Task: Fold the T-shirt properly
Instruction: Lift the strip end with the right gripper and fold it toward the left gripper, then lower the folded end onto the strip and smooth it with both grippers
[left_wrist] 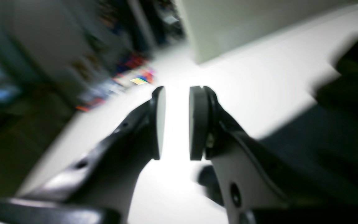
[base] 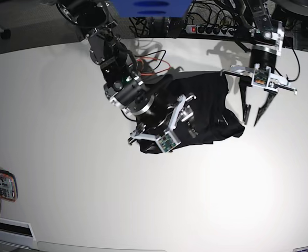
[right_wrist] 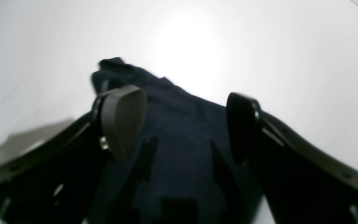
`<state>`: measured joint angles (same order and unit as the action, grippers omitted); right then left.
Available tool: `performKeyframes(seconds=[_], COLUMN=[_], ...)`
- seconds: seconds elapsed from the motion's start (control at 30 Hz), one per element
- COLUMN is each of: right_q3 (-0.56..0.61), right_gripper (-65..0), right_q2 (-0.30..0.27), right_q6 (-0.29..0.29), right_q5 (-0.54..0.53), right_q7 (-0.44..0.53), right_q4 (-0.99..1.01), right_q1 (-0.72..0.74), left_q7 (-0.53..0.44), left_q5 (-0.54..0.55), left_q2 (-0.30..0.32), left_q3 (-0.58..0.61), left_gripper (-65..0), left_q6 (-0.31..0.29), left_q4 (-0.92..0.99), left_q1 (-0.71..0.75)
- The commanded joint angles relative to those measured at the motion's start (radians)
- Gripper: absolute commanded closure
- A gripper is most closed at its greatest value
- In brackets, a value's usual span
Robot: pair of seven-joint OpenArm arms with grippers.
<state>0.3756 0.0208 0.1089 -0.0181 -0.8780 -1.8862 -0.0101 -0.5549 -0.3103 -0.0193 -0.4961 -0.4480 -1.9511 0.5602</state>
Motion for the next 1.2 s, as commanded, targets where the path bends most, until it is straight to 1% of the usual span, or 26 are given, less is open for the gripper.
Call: performKeyframes(seconds=[0.0, 0.1, 0.13, 0.2, 0.27, 0.47, 0.6, 0.67, 0.83, 1.0, 1.07, 1.17], right_q3=[-0.030, -0.099, -0.114, -0.142, -0.154, -0.152, -0.155, -0.154, -0.151, -0.152, -0.152, -0.151], right_gripper=[-42.3, -42.3, -42.3, -42.3, -42.3, -42.3, -42.2, -42.2, -42.2, -42.2, -42.2, -42.2], right_q2=[0.011, 0.011, 0.011, 0.011, 0.011, 0.015, 0.075, 0.086, 0.089, 0.089, 0.087, 0.084], right_q6=[-0.001, -0.001, -0.001, -0.001, -0.001, -0.001, -0.001, -0.001, -0.001, -0.001, -0.001, -0.001], right_q5=[-0.006, -0.007, -0.007, -0.009, -0.009, -0.010, -0.009, -0.007, -0.006, -0.006, -0.006, -0.006], right_q7=[0.023, -0.039, -0.054, -0.065, -0.066, -0.063, -0.062, -0.036, 0.032, 0.118, 0.128, 0.135], right_q4=[-0.014, -0.011, -0.006, 0.017, 0.069, 0.253, 0.369, 0.448, 0.612, 0.752, 0.770, 0.761], right_q1=[0.051, 0.126, 0.158, 0.212, 0.249, 0.276, 0.347, 0.373, 0.413, 0.422, 0.421, 0.419], left_q7=[0.026, 0.198, 0.236, 0.275, 0.281, 0.289, 0.289, 0.289, 0.289, 0.289, 0.289, 0.289], left_q5=[0.017, 0.020, 0.020, 0.023, 0.023, 0.020, 0.018, 0.018, 0.018, 0.018, 0.018, 0.018], left_q2=[0.002, 0.002, 0.002, 0.002, 0.002, 0.002, -0.012, -0.011, -0.008, -0.003, 0.005, 0.038], left_q3=[0.029, 0.090, 0.106, 0.139, 0.169, 0.245, 0.253, 0.253, 0.250, 0.250, 0.250, 0.250], left_gripper=[-12.5, -12.5, -12.5, -12.4, -12.4, -12.4, -12.4, -12.4, -12.4, -12.4, -12.4, -12.4], left_q6=[0.005, 0.007, 0.007, 0.007, 0.007, 0.007, 0.007, 0.007, 0.007, 0.007, 0.007, 0.008], left_q4=[-0.003, -0.004, -0.004, -0.003, -0.003, 0.009, 0.051, 0.080, 0.157, 0.266, 0.301, 0.336], left_q1=[0.013, 0.042, 0.051, 0.065, 0.076, 0.108, 0.119, 0.120, 0.133, 0.102, 0.073, 0.041])
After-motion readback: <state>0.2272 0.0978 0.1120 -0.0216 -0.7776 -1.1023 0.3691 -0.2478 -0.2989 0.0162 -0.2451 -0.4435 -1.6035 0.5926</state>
